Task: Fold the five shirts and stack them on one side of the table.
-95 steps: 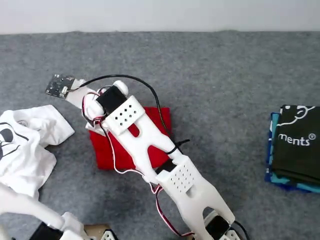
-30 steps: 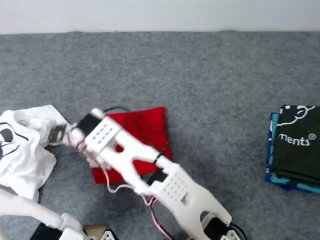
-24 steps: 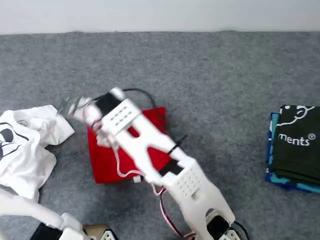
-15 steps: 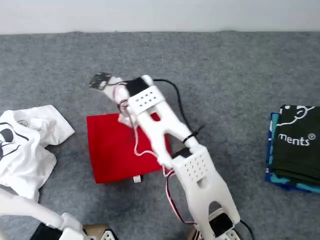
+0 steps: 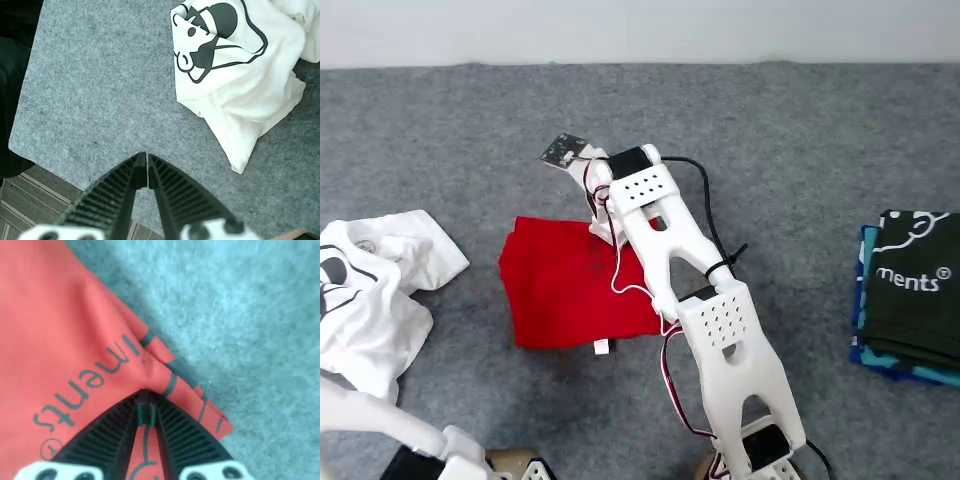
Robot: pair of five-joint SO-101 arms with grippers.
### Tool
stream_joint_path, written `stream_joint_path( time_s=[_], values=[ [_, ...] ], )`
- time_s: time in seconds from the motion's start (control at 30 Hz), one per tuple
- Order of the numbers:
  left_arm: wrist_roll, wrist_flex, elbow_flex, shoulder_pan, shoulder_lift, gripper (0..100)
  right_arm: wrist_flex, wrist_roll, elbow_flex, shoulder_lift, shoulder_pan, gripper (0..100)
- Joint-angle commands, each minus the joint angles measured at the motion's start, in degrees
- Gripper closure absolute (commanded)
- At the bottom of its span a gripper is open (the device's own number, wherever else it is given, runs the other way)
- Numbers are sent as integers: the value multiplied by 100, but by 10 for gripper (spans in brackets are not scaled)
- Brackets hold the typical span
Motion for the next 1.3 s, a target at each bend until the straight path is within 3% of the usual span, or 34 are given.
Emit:
stream_joint_path(
  time_s=[0.0, 0.23, 0.4, 0.6, 0.8, 0.97, 1.03, 1.2, 1.27],
  values=[
    [9, 97, -13, 0, -202, 985, 233, 44, -730, -426, -356, 988],
    [9, 97, -22, -35, -202, 985, 1288, 18, -1881, -444, -884, 988],
    [9, 105, -13, -44, -202, 985, 1604, -949, -1846, -673, -602, 988],
    [9, 105, -13, -44, -211, 985, 1604, -1451, -9, -1763, -532, 984],
    [18, 114, -22, -44, -211, 985, 1587, -2989, 1802, -3178, -541, 983],
    [35, 114, -22, -44, -211, 985, 1578, -4167, 2435, -3662, -532, 980],
    [35, 114, -13, -44, -211, 985, 1578, -4422, 2453, -3697, -558, 935],
    [35, 114, -13, -44, -211, 985, 1569, -5363, 2453, -3319, -567, 634],
    [35, 114, -13, -44, -211, 985, 1569, -5530, 2453, -3099, -576, 557]
  ],
)
